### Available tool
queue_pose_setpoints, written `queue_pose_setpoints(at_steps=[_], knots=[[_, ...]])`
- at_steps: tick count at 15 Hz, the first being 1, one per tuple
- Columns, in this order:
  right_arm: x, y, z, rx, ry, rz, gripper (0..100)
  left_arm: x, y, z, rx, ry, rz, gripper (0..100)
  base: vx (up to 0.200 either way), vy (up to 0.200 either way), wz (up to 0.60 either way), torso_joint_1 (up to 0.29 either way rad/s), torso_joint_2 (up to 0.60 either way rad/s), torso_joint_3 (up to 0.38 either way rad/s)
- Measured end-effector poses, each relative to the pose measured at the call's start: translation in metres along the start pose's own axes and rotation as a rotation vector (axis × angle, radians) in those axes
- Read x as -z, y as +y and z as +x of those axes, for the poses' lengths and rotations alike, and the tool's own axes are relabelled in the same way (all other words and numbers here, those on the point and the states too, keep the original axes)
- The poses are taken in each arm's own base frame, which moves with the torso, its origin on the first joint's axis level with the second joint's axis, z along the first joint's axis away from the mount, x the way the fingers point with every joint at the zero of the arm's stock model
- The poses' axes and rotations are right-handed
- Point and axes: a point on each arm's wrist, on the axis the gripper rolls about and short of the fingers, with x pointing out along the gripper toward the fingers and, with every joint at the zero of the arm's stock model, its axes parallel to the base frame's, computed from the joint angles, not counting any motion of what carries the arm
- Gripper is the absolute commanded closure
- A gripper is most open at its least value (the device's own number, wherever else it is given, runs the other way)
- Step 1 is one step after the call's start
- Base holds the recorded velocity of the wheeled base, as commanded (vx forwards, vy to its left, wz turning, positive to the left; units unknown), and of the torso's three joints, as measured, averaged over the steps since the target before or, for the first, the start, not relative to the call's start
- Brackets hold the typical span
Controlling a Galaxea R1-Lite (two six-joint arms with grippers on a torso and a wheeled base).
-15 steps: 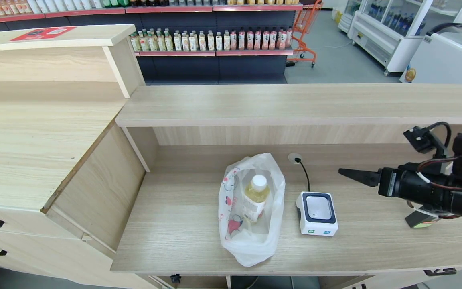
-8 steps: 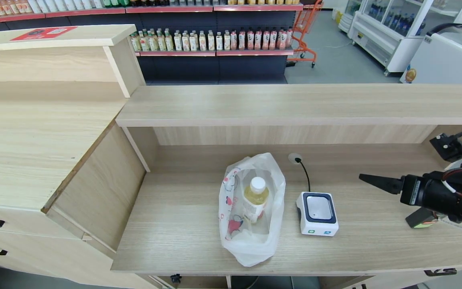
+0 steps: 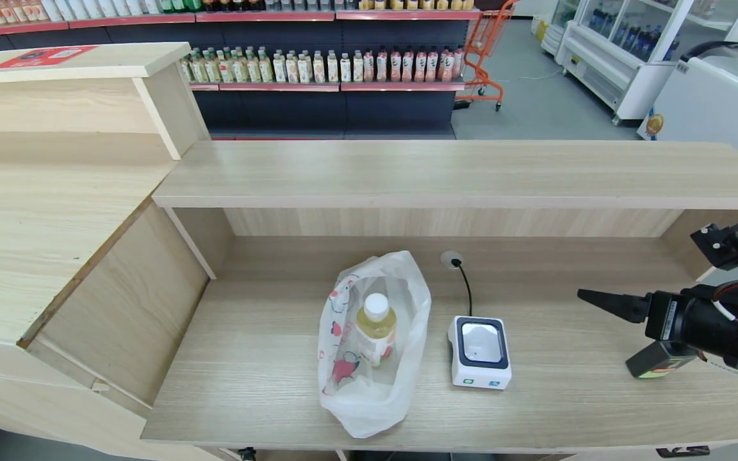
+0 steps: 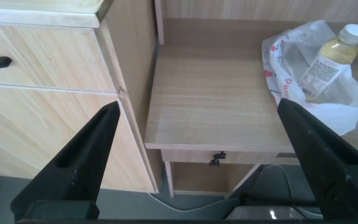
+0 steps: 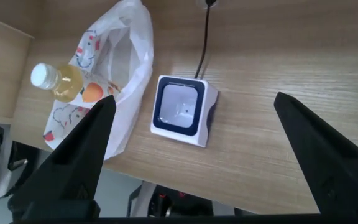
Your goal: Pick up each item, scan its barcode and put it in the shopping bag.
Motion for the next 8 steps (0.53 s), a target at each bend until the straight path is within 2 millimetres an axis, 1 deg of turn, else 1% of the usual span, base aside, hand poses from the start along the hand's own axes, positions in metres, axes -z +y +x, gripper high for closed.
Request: queue_pose_setpoints(at_steps=[3, 8], knots=[[0.005, 0.000, -0.002, 0.003, 0.014, -0.013, 0, 0.000, 0.000, 0.000, 0.000, 0.000, 0.000, 0, 0.000, 0.000, 0.00, 0.000, 0.00, 0.000], [0.013, 0.001, -0.004, 0.000, 0.036, -0.054, 0, 0.000, 0.000, 0.000, 0.001, 0.000, -0.001, 0, -0.200, -0.200, 0.00, 0.005, 0.01, -0.001]])
